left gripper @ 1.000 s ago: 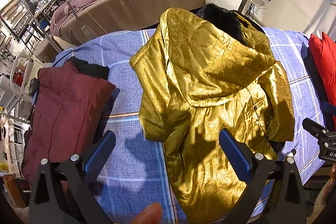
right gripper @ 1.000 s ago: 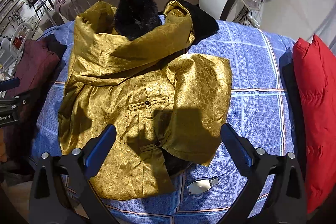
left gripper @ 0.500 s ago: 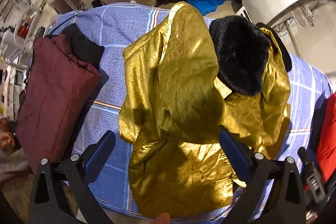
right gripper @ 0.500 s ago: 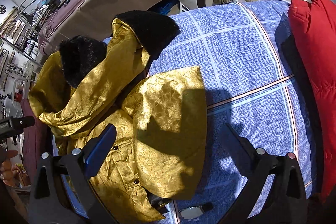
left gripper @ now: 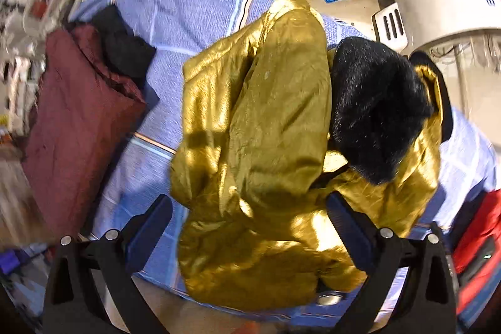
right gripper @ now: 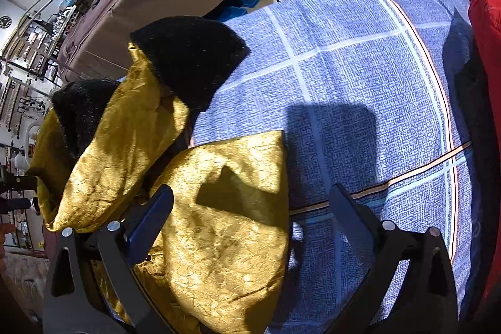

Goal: Fold large clothes

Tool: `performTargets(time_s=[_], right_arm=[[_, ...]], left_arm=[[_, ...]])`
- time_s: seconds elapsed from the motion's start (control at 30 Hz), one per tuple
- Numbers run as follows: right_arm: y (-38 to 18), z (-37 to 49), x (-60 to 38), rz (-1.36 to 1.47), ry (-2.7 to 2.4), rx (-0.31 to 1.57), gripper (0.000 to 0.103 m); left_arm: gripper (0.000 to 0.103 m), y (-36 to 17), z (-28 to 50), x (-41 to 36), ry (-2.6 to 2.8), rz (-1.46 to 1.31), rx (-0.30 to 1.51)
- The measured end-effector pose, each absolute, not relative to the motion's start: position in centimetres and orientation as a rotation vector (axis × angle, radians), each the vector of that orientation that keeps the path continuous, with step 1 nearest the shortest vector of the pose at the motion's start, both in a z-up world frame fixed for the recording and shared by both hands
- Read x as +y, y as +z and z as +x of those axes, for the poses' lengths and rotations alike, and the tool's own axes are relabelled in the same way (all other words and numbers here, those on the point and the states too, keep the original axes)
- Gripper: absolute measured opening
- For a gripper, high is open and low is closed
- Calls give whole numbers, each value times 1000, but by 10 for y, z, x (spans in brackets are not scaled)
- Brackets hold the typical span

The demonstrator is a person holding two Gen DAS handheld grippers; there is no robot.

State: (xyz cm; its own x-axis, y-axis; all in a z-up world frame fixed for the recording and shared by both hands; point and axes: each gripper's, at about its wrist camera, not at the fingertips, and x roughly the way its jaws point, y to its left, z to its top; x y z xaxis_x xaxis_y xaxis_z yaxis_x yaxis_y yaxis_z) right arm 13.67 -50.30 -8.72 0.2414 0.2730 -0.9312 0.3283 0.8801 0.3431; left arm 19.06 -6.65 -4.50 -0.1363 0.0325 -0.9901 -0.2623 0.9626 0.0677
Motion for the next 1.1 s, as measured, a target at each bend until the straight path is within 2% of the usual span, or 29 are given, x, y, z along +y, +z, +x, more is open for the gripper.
performTargets(time_s=[0.07,0.27,0.33,0.4,0.43,0.47,0.5,0.77,0.93,1.1], right_arm=[[-102,141,-506,554,-16,1388,98],[-121,147,-498,552,11,1419,98],[-120,150,-493,528,17,1406,98],[-120,152,-487,525,28,1400,98],[-121,153,-484,530,34,1398,98],[-121,154,-482,530,41,1394,98],[-120,155,-479,526,45,1391,98],[-108,172,-451,473,143,1345,98],[-95,196,-427,270,161,1337,98],[-100,210,-403,204,170,1400,98]], left_arm=[[97,-60,195,-69,277,-197,1758],[95,-108,196,-98,195,15,1871],[83,-113,192,-101,224,94,1853],[56,-121,187,-104,224,137,1876],[30,-126,184,-103,214,130,1901],[18,-130,181,-102,216,130,1918],[14,-130,179,-99,224,124,1911],[8,-97,170,-49,152,-51,1824],[7,-67,153,33,95,-268,1801],[7,-41,108,131,0,-462,1805]])
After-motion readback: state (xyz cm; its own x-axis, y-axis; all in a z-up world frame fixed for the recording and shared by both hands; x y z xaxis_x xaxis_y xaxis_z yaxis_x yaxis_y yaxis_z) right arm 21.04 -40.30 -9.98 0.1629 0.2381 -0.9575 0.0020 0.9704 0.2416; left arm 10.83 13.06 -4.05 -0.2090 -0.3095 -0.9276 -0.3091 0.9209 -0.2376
